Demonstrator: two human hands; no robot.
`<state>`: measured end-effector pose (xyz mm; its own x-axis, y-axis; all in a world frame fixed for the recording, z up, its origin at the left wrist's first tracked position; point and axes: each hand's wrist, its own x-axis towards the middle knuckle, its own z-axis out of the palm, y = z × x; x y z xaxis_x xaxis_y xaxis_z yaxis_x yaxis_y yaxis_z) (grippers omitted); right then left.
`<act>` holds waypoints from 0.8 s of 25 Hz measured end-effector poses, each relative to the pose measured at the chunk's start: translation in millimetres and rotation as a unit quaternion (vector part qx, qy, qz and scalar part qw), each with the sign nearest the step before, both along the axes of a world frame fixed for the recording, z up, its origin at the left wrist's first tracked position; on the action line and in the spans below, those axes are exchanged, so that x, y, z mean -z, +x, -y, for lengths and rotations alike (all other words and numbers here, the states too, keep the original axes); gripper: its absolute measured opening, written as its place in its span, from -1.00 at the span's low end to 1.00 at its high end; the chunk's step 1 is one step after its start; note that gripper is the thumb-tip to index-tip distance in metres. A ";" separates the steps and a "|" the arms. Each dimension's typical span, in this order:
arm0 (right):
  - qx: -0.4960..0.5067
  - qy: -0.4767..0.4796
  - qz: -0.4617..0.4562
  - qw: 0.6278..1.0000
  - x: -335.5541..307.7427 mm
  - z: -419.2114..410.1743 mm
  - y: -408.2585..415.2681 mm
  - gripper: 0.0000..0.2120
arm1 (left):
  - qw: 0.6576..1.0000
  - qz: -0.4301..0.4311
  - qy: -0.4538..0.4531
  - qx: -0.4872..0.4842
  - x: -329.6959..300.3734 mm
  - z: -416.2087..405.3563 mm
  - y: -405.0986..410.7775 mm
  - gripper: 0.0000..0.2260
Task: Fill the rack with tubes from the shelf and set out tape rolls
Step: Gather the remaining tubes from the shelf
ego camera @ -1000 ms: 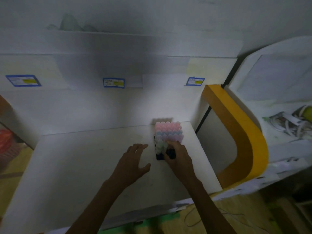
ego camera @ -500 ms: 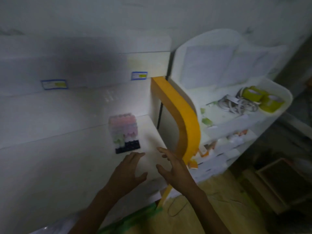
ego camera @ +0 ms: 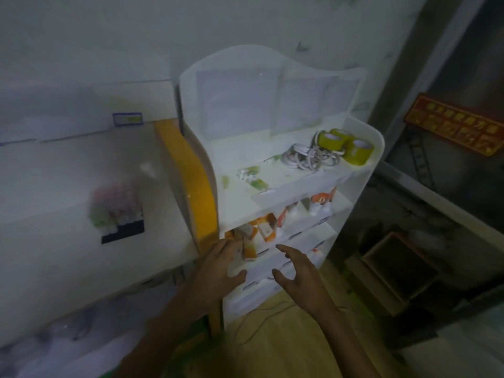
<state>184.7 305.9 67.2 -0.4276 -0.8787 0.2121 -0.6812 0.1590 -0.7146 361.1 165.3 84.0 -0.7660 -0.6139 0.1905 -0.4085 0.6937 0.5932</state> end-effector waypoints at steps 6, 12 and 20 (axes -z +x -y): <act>0.019 0.015 -0.001 1.000 8.1 4.5 -77.1 -0.52 | 0.999 0.029 -0.045 -0.004 14.1 9.9 -77.3 -0.44; 0.002 0.043 -0.009 0.999 20.6 68.3 -156.2 -0.53 | 0.998 0.008 -0.048 -0.027 18.6 56.8 -150.5 -0.58; -0.097 0.052 -0.067 0.992 24.0 184.4 -241.1 -0.50 | 0.993 0.007 -0.023 -0.117 20.0 144.3 -218.2 -0.32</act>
